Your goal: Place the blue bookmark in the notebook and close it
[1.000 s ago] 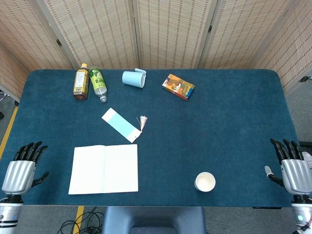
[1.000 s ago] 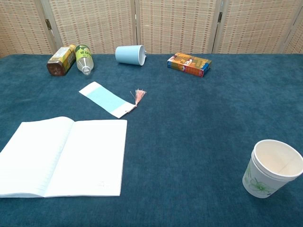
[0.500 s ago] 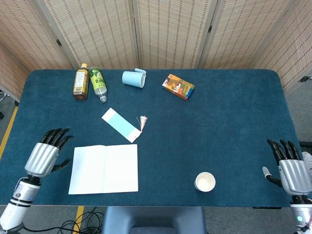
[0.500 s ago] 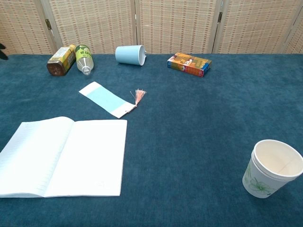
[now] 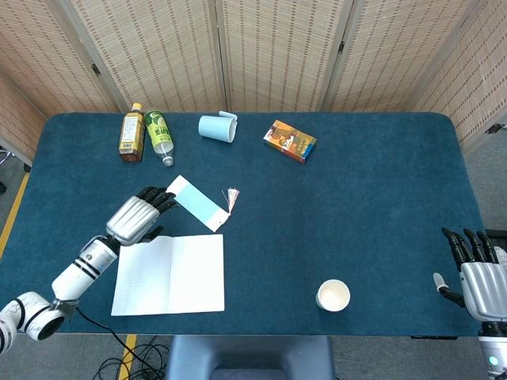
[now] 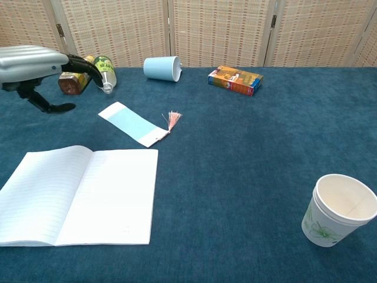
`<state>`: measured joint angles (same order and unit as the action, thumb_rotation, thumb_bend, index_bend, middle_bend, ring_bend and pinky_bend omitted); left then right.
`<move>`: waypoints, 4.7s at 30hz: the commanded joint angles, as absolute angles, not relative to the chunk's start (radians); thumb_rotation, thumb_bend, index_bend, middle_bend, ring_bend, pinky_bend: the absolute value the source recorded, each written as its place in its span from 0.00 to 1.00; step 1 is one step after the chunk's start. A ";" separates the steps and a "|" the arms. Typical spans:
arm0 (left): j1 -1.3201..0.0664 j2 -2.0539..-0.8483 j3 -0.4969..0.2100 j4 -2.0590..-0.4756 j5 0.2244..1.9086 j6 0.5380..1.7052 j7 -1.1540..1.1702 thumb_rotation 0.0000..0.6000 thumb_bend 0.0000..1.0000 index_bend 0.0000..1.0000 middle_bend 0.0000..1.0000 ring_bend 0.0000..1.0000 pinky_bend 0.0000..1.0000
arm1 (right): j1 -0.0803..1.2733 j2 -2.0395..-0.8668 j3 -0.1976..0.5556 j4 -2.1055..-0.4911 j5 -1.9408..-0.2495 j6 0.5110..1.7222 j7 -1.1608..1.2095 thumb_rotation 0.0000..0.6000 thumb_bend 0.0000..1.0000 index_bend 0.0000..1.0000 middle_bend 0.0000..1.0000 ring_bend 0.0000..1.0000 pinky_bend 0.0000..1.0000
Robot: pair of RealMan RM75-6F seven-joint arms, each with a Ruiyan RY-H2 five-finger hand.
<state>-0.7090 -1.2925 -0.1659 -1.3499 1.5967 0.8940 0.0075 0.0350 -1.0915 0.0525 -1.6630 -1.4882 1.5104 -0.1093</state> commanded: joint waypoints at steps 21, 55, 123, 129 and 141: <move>-1.022 -1.616 -0.212 -0.918 1.347 0.527 0.004 1.00 0.66 0.25 0.20 0.14 0.19 | 0.039 -1.076 0.063 -1.702 -1.449 1.487 -0.154 1.00 0.29 0.05 0.17 0.07 0.04; -1.078 -1.796 -0.186 -0.594 1.131 0.429 0.257 1.00 0.66 0.26 0.21 0.12 0.17 | 0.018 -1.073 0.066 -1.696 -1.407 1.490 -0.147 1.00 0.29 0.05 0.17 0.08 0.08; -0.919 -1.637 -0.127 -0.986 1.096 0.675 0.387 1.00 0.23 0.26 0.19 0.14 0.17 | 0.008 -1.092 0.063 -1.652 -1.427 1.496 -0.105 1.00 0.29 0.05 0.17 0.08 0.10; -0.929 -1.639 -0.127 -0.996 1.049 0.659 0.440 1.00 0.23 0.25 0.17 0.13 0.17 | 0.009 -1.093 0.064 -1.649 -1.429 1.497 -0.100 1.00 0.29 0.05 0.17 0.08 0.10; -0.955 -1.653 -0.145 -0.981 0.960 0.636 0.490 1.00 0.23 0.26 0.17 0.13 0.17 | -0.003 -1.095 0.061 -1.639 -1.424 1.503 -0.084 1.00 0.29 0.05 0.17 0.08 0.10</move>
<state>-0.9512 -1.6525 -0.1448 -0.9827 0.9661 0.6402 0.4834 -0.0031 -1.0947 0.0608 -1.6387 -1.4243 1.5032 -0.0842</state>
